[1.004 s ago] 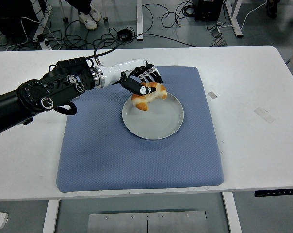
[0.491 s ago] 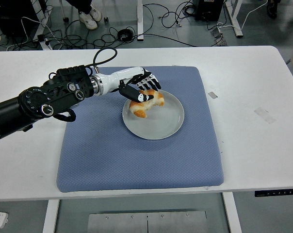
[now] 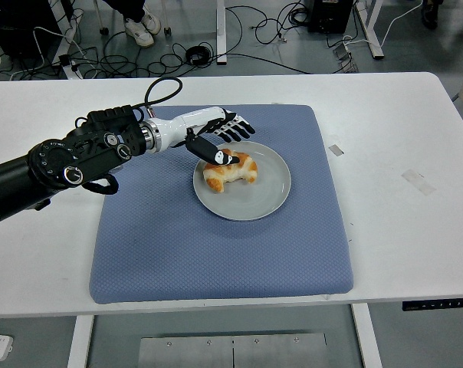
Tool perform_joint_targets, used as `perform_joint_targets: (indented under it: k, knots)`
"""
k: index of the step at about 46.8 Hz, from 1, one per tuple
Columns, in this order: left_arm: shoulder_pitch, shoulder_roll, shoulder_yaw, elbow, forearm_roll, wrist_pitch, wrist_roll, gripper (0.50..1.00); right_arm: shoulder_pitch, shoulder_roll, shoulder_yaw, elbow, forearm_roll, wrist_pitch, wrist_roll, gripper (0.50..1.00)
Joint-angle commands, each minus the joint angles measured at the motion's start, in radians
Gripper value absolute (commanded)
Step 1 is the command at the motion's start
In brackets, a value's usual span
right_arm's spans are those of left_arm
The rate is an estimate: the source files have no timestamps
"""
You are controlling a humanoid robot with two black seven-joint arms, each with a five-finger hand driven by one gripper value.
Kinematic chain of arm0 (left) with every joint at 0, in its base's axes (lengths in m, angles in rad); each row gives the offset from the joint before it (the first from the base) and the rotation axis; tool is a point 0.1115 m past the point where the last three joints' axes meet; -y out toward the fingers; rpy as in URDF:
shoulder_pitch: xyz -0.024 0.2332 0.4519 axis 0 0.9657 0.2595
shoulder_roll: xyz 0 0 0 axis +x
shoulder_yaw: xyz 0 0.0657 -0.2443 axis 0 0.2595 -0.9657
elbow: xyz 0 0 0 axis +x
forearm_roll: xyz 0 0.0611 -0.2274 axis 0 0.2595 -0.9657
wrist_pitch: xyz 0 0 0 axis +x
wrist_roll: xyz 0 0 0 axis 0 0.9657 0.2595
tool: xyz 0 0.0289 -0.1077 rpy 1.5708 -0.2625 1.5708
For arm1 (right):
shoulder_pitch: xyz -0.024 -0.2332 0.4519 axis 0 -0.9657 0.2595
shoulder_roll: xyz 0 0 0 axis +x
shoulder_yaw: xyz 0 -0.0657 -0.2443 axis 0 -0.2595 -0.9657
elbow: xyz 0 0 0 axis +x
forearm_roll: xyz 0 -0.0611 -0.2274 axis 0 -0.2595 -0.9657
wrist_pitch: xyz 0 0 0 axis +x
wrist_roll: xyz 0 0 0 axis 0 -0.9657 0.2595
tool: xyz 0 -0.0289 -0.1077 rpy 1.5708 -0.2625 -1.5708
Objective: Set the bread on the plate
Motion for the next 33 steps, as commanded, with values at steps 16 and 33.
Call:
perform_joint_targets:
  k: [16, 33]
  knots:
    - [-0.028, 0.052, -0.027, 0.0, -0.114, -0.002, 0.0, 0.899, 0.002, 0.0, -0.002, 0.0, 0.0, 0.0, -0.001, 1.0]
    - [-0.038, 0.145, -0.103, 0.001, -0.291, -0.002, 0.0, 0.939, 0.002, 0.0, 0.0, 0.002, 0.0, 0.0, 0.0, 1.0]
